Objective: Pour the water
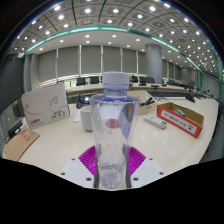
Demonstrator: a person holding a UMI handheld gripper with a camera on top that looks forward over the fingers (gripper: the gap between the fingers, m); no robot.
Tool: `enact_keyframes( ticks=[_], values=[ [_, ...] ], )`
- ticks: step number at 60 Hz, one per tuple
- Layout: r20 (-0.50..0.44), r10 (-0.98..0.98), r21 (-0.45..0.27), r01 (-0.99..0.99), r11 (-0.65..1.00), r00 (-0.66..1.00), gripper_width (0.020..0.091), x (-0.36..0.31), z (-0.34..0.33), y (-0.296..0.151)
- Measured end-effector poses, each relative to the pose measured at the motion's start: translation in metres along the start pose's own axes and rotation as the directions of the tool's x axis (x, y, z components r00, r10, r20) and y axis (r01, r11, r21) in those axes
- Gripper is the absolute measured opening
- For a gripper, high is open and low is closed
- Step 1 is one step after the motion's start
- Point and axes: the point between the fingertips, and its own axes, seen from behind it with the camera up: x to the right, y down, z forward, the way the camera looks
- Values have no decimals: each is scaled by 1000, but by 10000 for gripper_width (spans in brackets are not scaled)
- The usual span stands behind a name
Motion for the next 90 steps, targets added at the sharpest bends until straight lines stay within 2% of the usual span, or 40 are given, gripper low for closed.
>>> enact_keyframes(
  ticks=[7,20,38,46,60,67,79,90],
  values=[
    [-13,-7,-10,7,1000,1000,357,2,-2,-18],
    [-61,-92,7,93,996,994,357,27,6,-84],
    [-126,-295,44,303,952,947,355,54,41,-182],
    [-166,-470,36,482,876,867,356,55,66,-211],
    [-247,-826,-25,849,528,506,356,51,119,-244],
    [-275,-923,-94,948,304,269,353,50,151,-249],
    [-318,-936,-199,976,-87,-148,355,48,197,-251],
    [-325,-853,-262,906,-333,-407,354,37,220,-249]
  ],
)
